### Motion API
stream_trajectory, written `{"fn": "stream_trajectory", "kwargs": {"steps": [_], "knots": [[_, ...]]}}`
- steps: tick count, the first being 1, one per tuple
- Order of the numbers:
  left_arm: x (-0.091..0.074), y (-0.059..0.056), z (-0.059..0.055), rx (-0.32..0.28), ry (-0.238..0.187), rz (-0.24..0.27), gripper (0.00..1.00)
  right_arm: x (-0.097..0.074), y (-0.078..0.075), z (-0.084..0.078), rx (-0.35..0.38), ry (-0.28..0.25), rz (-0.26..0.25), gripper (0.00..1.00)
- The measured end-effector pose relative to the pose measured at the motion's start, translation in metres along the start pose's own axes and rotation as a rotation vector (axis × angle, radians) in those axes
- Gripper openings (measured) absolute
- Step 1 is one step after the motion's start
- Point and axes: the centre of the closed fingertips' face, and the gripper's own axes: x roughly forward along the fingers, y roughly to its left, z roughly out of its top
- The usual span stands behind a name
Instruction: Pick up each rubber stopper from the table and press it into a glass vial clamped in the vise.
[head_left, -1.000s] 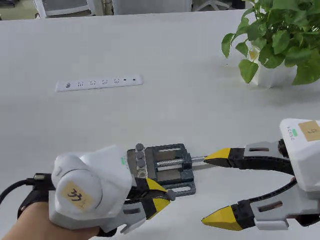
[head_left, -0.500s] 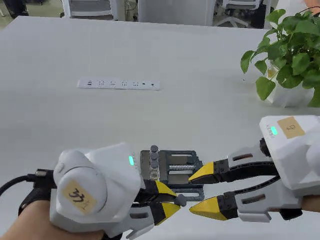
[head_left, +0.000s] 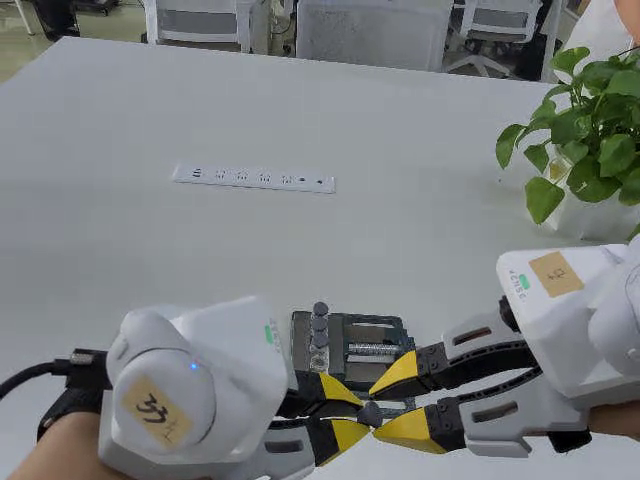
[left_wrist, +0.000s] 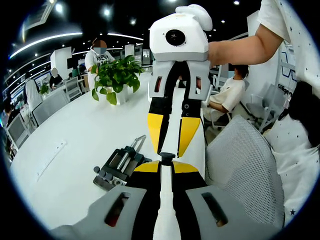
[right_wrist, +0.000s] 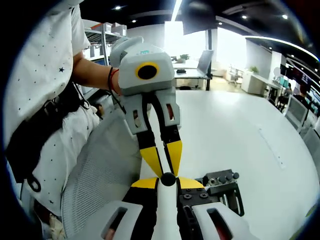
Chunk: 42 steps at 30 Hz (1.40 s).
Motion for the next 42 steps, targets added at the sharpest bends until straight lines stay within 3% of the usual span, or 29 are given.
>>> {"fn": "stream_trajectory", "kwargs": {"steps": [32, 42], "knots": [[-0.0065, 0.0006, 0.004, 0.01, -0.017, -0.011, 0.04, 0.0017, 0.0, 0.0066, -0.008, 0.007, 0.016, 0.06], [-0.0077, 0.0029, -0.0011, 0.009, -0.019, -0.013, 0.04, 0.0063, -0.0011, 0.007, -0.009, 0.022, 0.021, 0.06]]}}
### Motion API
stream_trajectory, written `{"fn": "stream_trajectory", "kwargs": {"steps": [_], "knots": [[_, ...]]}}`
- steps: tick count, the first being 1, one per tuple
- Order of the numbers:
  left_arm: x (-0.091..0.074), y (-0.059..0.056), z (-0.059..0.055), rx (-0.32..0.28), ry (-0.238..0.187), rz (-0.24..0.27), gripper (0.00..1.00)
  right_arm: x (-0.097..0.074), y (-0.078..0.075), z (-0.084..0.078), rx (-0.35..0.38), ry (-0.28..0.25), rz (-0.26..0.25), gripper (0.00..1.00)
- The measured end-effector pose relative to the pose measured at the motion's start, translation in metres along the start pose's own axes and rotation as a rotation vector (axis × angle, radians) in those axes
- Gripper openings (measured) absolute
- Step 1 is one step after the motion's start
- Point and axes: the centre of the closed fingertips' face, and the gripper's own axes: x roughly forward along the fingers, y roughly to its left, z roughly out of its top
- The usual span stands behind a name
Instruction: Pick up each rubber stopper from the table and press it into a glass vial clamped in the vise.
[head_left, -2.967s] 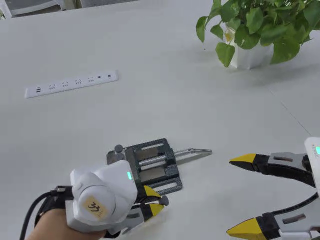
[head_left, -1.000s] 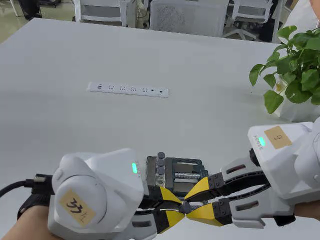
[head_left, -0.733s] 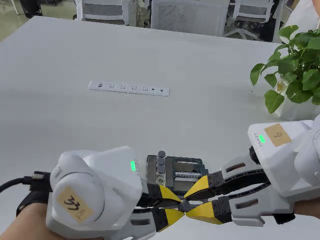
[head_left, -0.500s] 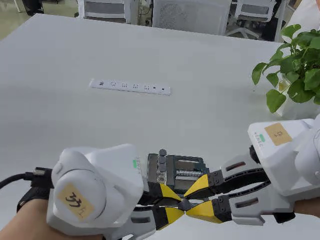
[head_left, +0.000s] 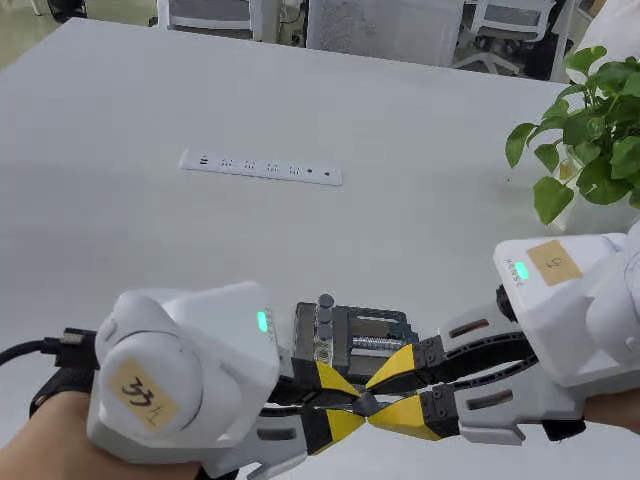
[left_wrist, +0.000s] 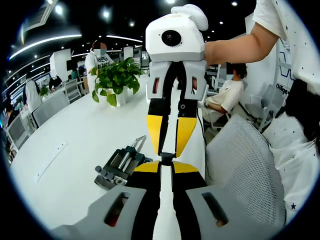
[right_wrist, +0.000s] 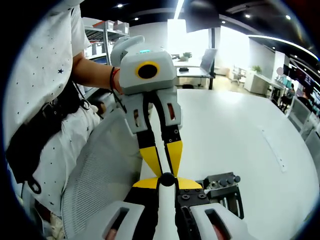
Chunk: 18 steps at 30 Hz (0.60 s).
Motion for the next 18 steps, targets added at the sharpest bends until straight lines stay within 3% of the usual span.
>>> {"fn": "stream_trajectory", "kwargs": {"steps": [12, 18], "knots": [[-0.004, 0.004, -0.009, -0.014, -0.018, 0.005, 0.05, 0.01, -0.003, 0.002, 0.007, 0.026, 0.02, 0.06], [-0.008, 0.011, -0.011, -0.032, -0.04, 0.019, 0.09, 0.014, -0.009, 0.005, 0.003, 0.043, 0.031, 0.06]]}}
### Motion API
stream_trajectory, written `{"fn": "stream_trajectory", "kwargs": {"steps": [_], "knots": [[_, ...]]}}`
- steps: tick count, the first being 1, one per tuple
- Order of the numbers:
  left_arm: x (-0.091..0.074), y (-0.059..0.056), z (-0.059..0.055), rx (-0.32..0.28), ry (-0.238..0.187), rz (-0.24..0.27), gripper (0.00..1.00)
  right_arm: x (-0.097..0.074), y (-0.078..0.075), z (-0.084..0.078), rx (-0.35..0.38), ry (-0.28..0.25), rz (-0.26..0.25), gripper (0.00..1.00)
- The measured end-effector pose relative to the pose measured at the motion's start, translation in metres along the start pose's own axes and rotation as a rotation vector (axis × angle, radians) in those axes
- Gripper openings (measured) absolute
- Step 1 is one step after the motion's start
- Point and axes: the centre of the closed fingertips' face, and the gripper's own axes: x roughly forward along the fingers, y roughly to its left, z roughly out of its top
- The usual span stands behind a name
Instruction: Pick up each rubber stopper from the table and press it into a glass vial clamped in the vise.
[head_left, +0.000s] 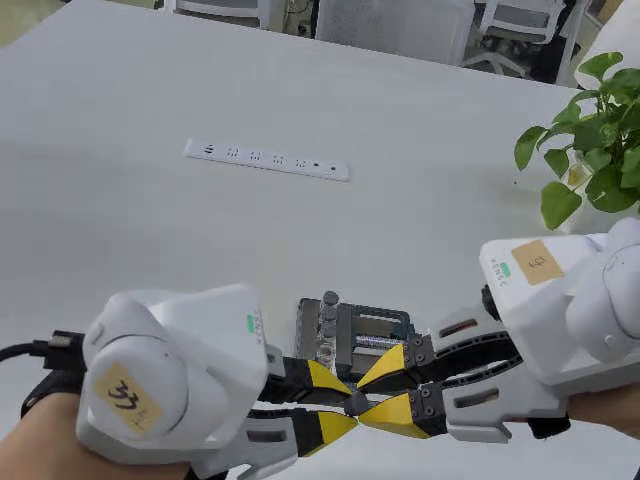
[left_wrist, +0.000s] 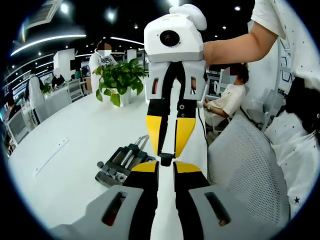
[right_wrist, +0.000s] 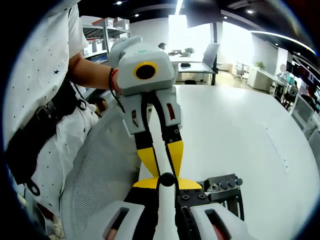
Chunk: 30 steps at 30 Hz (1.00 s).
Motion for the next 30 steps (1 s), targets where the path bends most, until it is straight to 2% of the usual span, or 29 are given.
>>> {"fn": "stream_trajectory", "kwargs": {"steps": [6, 10, 12, 16, 18, 20, 26, 30], "knots": [[-0.006, 0.013, -0.005, -0.026, -0.015, 0.038, 0.19, 0.0, -0.008, 0.001, -0.002, 0.023, 0.003, 0.06], [-0.015, 0.028, -0.013, -0.055, -0.033, 0.077, 0.22, -0.002, -0.024, 0.0, 0.01, 0.046, -0.028, 0.06], [-0.018, 0.033, -0.014, -0.074, -0.048, 0.093, 0.25, -0.001, -0.029, 0.0, 0.011, 0.058, -0.037, 0.06], [-0.026, 0.043, -0.023, -0.092, -0.052, 0.125, 0.32, 0.002, -0.044, -0.002, 0.018, 0.091, -0.06, 0.06], [-0.03, 0.048, -0.026, -0.099, -0.072, 0.142, 0.35, 0.004, -0.052, -0.002, 0.023, 0.109, -0.075, 0.06], [-0.033, 0.052, -0.028, -0.114, -0.093, 0.146, 0.4, 0.008, -0.059, -0.004, 0.031, 0.131, -0.082, 0.06], [-0.037, 0.058, -0.038, -0.124, -0.108, 0.163, 0.53, 0.02, -0.074, -0.01, 0.035, 0.199, -0.084, 0.06], [-0.038, 0.06, -0.042, -0.133, -0.131, 0.161, 0.66, 0.026, -0.083, -0.015, 0.043, 0.237, -0.087, 0.06]]}}
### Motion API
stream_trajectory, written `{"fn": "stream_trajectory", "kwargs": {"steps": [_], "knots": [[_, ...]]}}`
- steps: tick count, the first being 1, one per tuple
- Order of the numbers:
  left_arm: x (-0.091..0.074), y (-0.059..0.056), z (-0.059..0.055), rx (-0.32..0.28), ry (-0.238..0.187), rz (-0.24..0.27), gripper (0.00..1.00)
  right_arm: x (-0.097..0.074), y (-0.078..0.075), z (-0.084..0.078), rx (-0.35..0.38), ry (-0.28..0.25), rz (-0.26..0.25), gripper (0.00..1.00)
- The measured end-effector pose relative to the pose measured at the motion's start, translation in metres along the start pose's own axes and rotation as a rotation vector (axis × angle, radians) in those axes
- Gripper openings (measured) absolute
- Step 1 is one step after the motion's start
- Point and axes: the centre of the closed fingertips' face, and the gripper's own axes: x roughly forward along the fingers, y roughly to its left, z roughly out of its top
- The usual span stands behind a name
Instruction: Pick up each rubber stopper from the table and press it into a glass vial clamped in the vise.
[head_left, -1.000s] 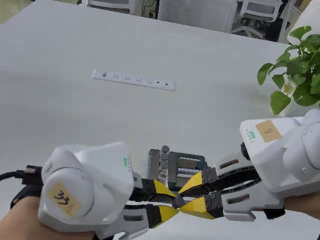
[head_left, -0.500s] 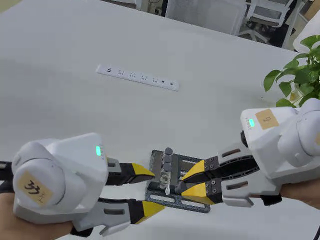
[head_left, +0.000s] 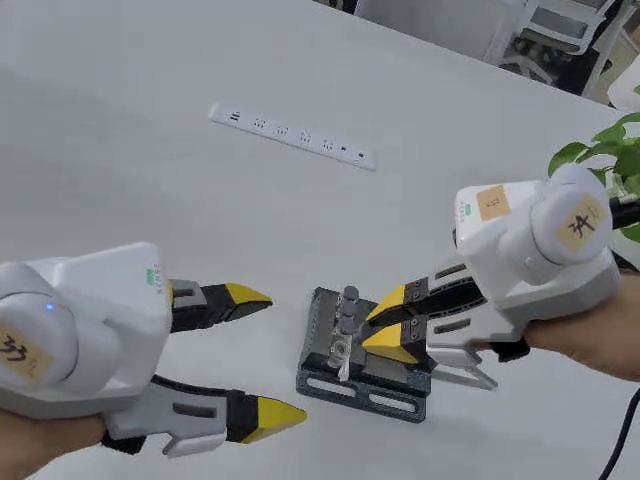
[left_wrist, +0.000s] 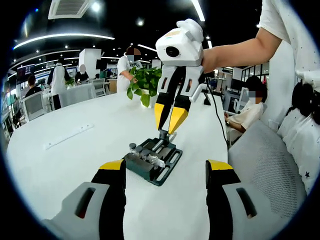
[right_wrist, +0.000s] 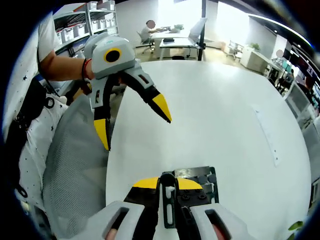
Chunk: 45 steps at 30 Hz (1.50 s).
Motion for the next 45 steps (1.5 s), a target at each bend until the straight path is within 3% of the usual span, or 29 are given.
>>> {"fn": "stream_trajectory", "kwargs": {"steps": [6, 13, 23, 45], "knots": [[0.001, -0.001, -0.005, -0.018, -0.022, -0.023, 0.82, 0.017, -0.016, -0.013, 0.023, 0.071, -0.002, 0.06], [0.001, 0.0, -0.01, -0.025, -0.034, -0.038, 0.96, 0.036, -0.023, -0.023, 0.031, 0.144, 0.011, 0.06], [-0.001, 0.001, -0.013, -0.045, -0.05, -0.04, 0.98, 0.051, -0.023, -0.035, 0.029, 0.223, 0.031, 0.06], [-0.003, 0.001, -0.019, -0.059, -0.062, -0.048, 0.96, 0.06, -0.023, -0.038, 0.033, 0.257, 0.049, 0.06]]}}
